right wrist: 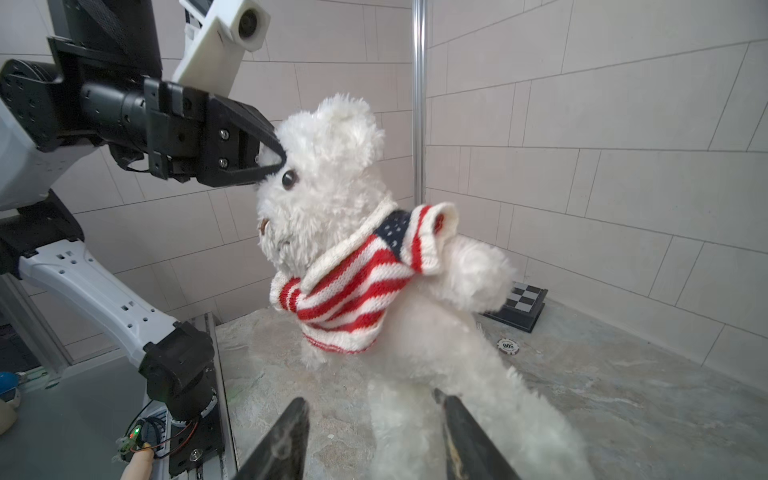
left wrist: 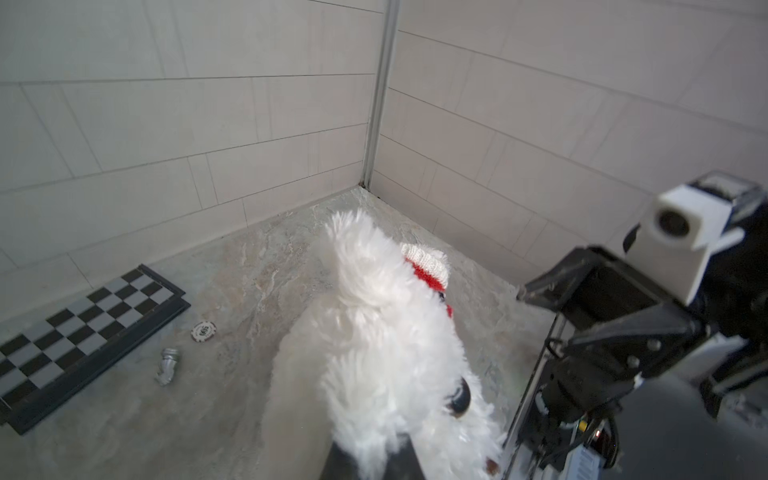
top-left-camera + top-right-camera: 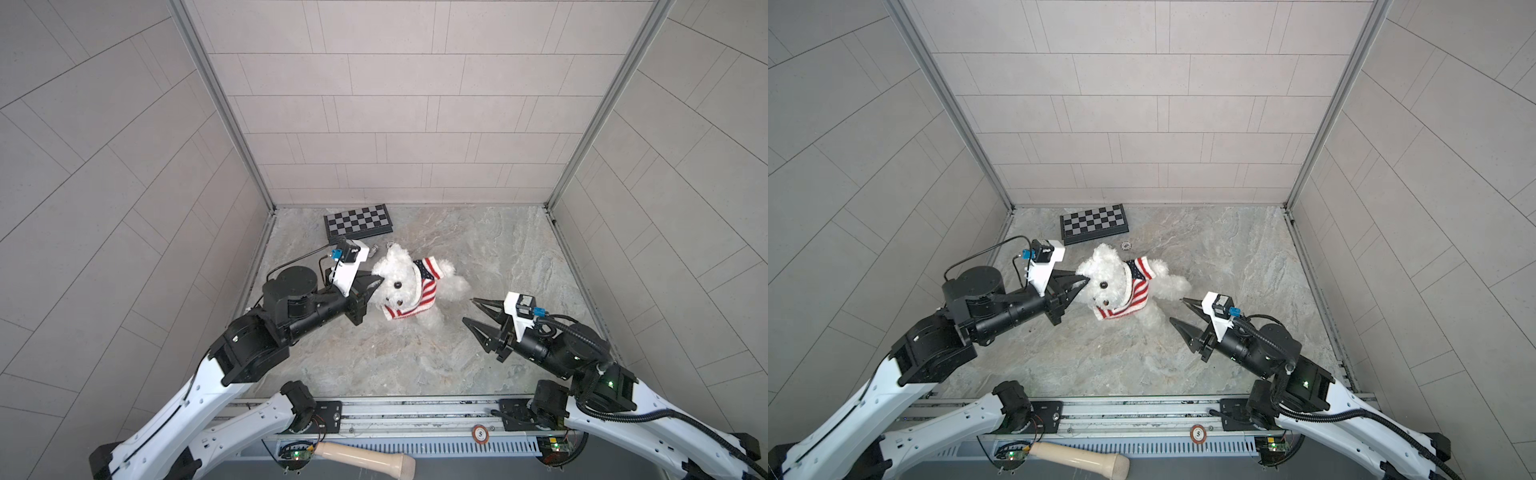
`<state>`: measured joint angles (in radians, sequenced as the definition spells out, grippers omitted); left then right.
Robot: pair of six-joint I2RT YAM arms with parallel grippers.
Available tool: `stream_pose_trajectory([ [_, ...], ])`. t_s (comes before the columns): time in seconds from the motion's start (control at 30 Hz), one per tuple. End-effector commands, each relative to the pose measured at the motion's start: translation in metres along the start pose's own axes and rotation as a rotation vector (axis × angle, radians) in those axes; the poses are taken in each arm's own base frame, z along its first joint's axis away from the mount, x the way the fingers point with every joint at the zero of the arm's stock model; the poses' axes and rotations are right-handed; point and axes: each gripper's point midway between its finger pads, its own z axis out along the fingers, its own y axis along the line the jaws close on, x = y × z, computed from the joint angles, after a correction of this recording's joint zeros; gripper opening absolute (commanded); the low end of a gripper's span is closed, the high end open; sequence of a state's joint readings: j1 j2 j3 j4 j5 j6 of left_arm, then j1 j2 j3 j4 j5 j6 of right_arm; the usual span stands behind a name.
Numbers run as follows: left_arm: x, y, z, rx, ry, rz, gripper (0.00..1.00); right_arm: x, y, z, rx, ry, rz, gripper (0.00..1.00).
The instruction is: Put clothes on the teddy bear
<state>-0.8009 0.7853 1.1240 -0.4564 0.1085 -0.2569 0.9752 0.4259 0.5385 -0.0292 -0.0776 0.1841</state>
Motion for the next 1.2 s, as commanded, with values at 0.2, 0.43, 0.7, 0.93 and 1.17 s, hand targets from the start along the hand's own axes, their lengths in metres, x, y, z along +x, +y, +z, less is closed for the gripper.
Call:
stream_pose_trajectory([
  [0.2,-0.044,0.014,-0.006,0.001,-0.308,-0.449,0.0,-0.002,0.005,0.049,-0.035,-0.091,0.233,0.56],
  [0.43,-0.044,0.018,-0.009,0.025,-0.371,-0.542,0.0,-0.002,0.003,0.072,-0.03,-0.12,0.322,0.56],
  [0.7,-0.031,0.028,0.005,0.037,-0.416,-0.645,0.0,-0.007,-0.001,0.092,-0.041,-0.14,0.439,0.52],
  [0.93,-0.017,0.032,0.023,0.042,-0.44,-0.727,0.0,0.012,-0.019,0.106,0.021,-0.101,0.514,0.45],
  [1.17,-0.018,0.035,0.022,0.039,-0.472,-0.74,0.0,0.017,-0.023,0.098,0.044,-0.081,0.513,0.41],
])
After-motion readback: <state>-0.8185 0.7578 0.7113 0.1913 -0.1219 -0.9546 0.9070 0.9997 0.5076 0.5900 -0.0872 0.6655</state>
